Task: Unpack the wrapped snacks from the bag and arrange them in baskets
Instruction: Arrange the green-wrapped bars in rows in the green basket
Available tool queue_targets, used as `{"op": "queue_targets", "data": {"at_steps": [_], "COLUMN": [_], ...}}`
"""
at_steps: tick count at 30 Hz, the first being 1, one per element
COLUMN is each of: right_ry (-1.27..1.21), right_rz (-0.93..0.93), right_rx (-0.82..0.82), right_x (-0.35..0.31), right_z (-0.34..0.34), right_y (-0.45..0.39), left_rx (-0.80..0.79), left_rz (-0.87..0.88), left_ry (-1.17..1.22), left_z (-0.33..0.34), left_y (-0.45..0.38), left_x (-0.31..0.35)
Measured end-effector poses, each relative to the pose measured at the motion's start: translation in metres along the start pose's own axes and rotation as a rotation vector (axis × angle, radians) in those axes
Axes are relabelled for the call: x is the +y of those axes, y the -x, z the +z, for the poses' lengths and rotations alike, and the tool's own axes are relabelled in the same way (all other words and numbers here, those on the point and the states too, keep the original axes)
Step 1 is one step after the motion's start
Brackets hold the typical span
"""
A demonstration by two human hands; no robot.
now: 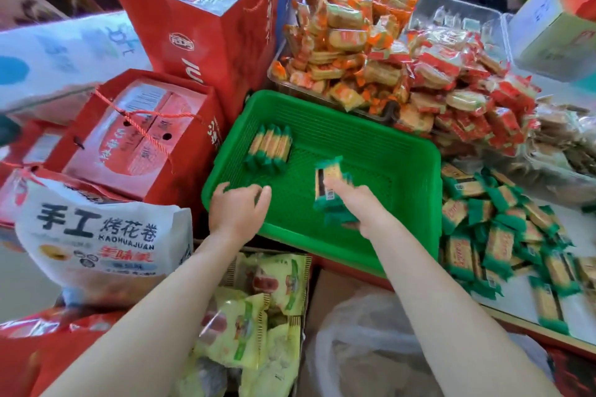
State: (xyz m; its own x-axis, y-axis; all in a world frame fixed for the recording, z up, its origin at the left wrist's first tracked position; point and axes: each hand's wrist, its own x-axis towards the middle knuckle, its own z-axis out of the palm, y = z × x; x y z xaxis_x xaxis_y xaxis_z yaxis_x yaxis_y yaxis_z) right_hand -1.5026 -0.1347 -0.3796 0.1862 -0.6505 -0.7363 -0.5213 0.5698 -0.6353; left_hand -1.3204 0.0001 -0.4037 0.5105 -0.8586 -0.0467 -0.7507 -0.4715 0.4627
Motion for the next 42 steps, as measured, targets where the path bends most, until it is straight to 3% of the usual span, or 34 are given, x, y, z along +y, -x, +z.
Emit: {"op": "queue_targets", "data": {"at_steps": [7, 10, 14, 16, 19, 22, 29, 35, 39, 42], "right_ry": [0.292, 0.468, 0.504, 0.453, 0.079, -0.222, -0.271, -0.231, -0.283, -0.35], "right_rz": [-0.162, -0.128, -0.113, -0.101, 0.01, -0.017, -0.007, -0.205, -0.356, -0.273], "right_rx": [0.331, 0.275, 0.237, 0.21, 0.051, -0.016, -0.123, -0.07, 0.183, 0.373], "right_x": [-0.053, -0.056, -0.041, -0.036, -0.037, -0.041, -0.025, -0.001, 0.041, 0.074], "right_z": [0.056, 0.069, 0.074, 0.076, 0.082, 0.081, 0.065, 0.008, -0.066, -0.133], "right_y": [-0.065, -0.076, -0.079, -0.078, -0.077, -0.078, -0.062, 0.011, 0.057, 0.06], "left_rx": [0.078, 0.058, 0.039, 0.031, 0.033, 0.033, 0.013, -0.003, -0.003, -0.1], "left_rz": [0.086, 0.081, 0.088, 0.094, 0.096, 0.096, 0.079, 0.044, 0.107, 0.268], "left_ry": [-0.103, -0.117, -0.127, -0.136, -0.15, -0.157, -0.137, -0.194, -0.094, 0.016], "left_z": [0.008, 0.01, 0.011, 0.011, 0.011, 0.011, 0.011, 0.004, 0.021, 0.063], "left_y": [-0.004, -0.005, -0.006, -0.007, -0.007, -0.008, -0.007, -0.004, 0.018, 0.052], "left_x": [-0.009, -0.01, -0.011, -0.012, -0.012, -0.012, -0.015, -0.012, 0.034, 0.107]}}
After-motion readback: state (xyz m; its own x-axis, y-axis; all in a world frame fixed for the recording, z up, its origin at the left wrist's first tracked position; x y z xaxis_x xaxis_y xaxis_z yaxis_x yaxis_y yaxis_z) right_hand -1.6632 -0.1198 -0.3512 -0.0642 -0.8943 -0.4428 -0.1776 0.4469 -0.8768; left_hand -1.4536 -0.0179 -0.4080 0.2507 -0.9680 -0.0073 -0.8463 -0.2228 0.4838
